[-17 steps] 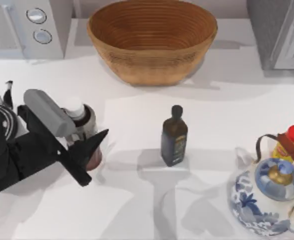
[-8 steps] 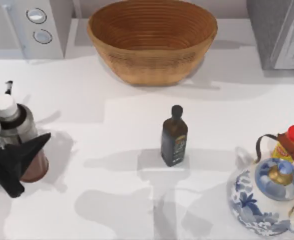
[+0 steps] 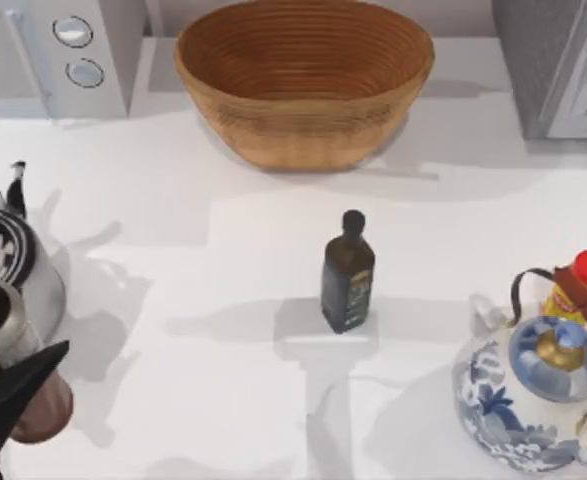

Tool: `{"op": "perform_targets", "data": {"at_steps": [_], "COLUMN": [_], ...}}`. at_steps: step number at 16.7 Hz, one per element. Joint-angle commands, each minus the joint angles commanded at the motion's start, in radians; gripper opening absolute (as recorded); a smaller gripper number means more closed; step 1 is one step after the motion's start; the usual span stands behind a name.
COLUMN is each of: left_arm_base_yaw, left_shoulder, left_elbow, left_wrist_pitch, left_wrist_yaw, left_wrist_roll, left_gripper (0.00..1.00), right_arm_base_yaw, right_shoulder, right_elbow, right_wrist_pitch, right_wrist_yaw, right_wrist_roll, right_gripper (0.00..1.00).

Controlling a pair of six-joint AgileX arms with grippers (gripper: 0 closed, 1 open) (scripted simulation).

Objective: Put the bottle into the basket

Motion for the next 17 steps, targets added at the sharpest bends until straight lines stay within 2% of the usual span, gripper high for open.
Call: {"op": "perform_targets", "data": {"at_steps": [7,9,12,17], "left_arm_base_yaw": [0.006,-0.005,-0.048,-0.195], "left_shoulder": [-0.021,0.006,0.117,0.461], "left_elbow": [-0.001,0.028,0.148,0.504], "left_wrist_pitch": [-0.023,-0.012,0.025,0.088], "left_wrist_yaw": [0.013,-0.017,-0.141,-0.481], "left_wrist_roll": [0.008,0.006,-0.003,-0.081], "left_gripper": [0.0,0.0,0.0,0.0], "right_arm_base_yaw": [0.0,0.0,0.0,0.0], "right_shoulder": [0.0,0.0,0.0,0.0], "right_elbow": [0.0,0.0,0.0,0.0], "right_wrist_pitch": [0.0,0.0,0.0,0.0], "right_wrist_yaw": [0.0,0.0,0.0,0.0], "right_wrist_roll": [0.0,0.0,0.0,0.0], "right_gripper": [1.0,1.0,1.0,1.0]}}
